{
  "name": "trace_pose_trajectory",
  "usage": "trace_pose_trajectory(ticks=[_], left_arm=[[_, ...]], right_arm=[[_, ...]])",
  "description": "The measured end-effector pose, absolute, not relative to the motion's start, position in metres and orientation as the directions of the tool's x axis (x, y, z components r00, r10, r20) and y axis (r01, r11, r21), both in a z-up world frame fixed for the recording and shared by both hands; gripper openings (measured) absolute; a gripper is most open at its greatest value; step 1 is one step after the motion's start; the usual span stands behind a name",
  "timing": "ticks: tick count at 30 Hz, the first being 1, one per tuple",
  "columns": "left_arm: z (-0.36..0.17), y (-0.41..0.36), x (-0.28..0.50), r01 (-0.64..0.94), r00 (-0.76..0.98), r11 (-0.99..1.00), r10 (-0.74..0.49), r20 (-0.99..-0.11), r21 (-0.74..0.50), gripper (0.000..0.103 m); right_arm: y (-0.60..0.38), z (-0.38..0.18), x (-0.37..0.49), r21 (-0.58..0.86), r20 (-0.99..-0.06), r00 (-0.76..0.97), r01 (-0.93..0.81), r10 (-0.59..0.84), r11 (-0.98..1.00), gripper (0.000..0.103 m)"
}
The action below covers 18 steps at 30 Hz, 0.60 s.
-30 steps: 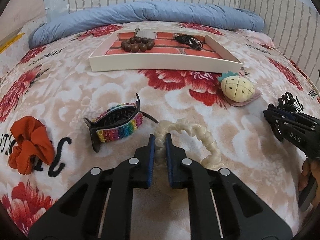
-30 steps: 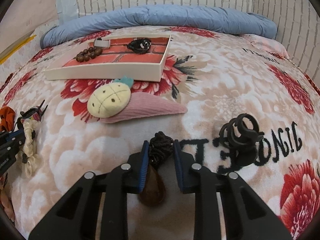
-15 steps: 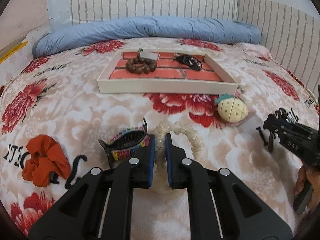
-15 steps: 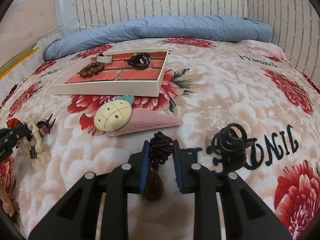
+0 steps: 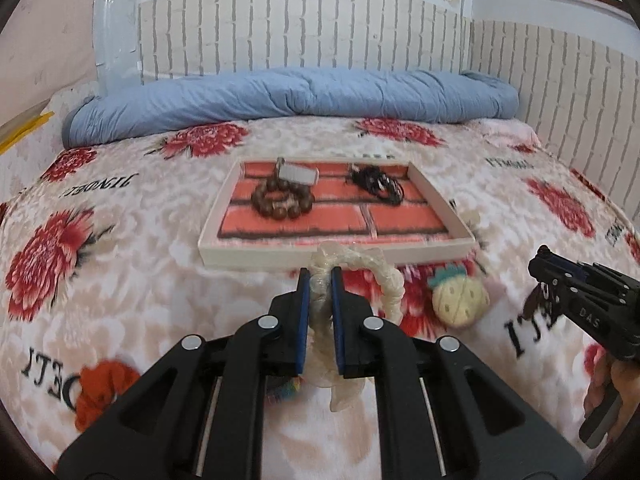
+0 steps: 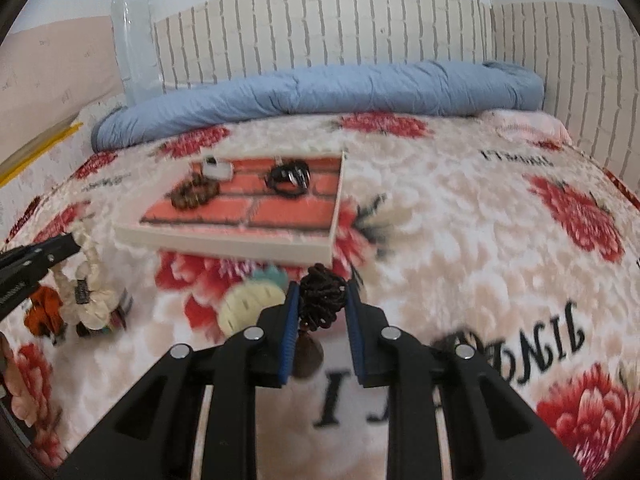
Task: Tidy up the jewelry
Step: 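Carry the scrunchie and pendant into the tray and open both tools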
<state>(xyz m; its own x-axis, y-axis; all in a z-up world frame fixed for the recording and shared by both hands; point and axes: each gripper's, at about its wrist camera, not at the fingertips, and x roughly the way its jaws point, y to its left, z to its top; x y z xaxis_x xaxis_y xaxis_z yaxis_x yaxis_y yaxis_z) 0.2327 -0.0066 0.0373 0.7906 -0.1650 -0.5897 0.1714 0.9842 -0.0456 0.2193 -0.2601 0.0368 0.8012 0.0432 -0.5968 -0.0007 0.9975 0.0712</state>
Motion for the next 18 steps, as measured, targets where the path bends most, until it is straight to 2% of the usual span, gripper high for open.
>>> trace_pose_trajectory(ticks=[8,18], left_arm=[[0.057,0.003,0.302,0.134,0.792,0.991,-0.120,-0.599,-0.021,0.009],[0.029,0.007,0.402,0.101,0.710,0.994,-0.042,-0.703,0.042,0.010]], right_arm=[[-0.237,0.068,0.282,0.067,-0.574,0.817,-0.020,0.055,0.998,0.023],[-0.223,0.051,0.379,0.024,-0.660,0.751,-0.008,0.022,1.000,0.023]])
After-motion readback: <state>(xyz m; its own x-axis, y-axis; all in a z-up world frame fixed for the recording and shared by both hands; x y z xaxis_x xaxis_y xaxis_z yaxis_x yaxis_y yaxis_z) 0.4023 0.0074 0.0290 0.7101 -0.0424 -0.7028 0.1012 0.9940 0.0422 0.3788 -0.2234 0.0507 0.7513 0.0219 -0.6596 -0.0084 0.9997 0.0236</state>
